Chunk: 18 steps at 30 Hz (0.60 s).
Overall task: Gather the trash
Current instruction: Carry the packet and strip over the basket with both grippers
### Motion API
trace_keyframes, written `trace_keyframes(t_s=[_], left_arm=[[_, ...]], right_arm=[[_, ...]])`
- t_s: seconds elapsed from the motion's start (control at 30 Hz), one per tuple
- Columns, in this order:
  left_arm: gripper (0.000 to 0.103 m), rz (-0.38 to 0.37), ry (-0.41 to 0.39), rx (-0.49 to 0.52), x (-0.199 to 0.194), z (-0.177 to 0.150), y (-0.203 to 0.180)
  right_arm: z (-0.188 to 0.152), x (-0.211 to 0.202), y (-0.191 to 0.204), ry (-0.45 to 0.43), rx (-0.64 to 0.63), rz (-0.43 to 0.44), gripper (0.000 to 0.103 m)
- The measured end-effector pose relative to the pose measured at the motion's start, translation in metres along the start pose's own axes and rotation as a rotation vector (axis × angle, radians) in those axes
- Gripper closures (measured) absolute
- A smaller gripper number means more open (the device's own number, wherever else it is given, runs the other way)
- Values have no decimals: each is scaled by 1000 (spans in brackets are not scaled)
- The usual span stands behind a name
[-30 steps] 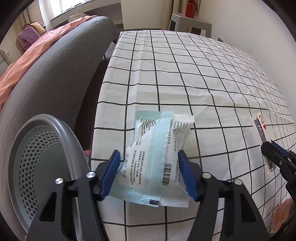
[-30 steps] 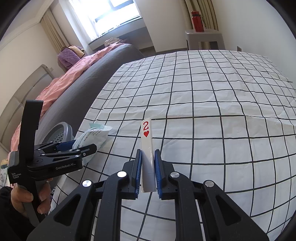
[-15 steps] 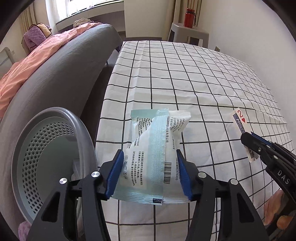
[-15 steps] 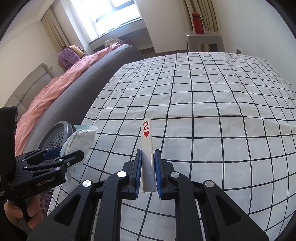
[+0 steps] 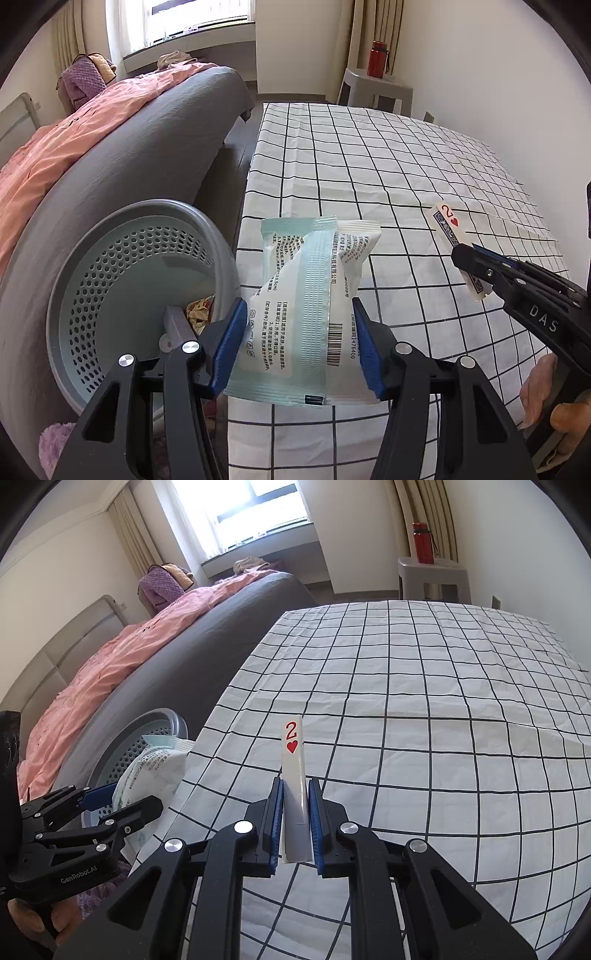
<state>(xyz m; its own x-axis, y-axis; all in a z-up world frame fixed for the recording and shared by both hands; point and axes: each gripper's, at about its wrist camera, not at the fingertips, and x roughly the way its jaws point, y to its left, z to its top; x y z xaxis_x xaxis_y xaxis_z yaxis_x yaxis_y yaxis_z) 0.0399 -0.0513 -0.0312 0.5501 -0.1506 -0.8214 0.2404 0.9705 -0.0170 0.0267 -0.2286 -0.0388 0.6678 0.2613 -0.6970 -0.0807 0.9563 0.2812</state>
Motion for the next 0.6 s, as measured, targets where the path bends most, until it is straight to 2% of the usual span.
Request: trace_keyframes(t_s=[0.33,0.6], left_arm=[[48,19,-36,-68,-23,-19,53],[48,86,-68,-132,-30,-26,111]], right_arm=[[-10,-1,46,2,-27,5,88],[-14,21,95,35,-62,49,88]])
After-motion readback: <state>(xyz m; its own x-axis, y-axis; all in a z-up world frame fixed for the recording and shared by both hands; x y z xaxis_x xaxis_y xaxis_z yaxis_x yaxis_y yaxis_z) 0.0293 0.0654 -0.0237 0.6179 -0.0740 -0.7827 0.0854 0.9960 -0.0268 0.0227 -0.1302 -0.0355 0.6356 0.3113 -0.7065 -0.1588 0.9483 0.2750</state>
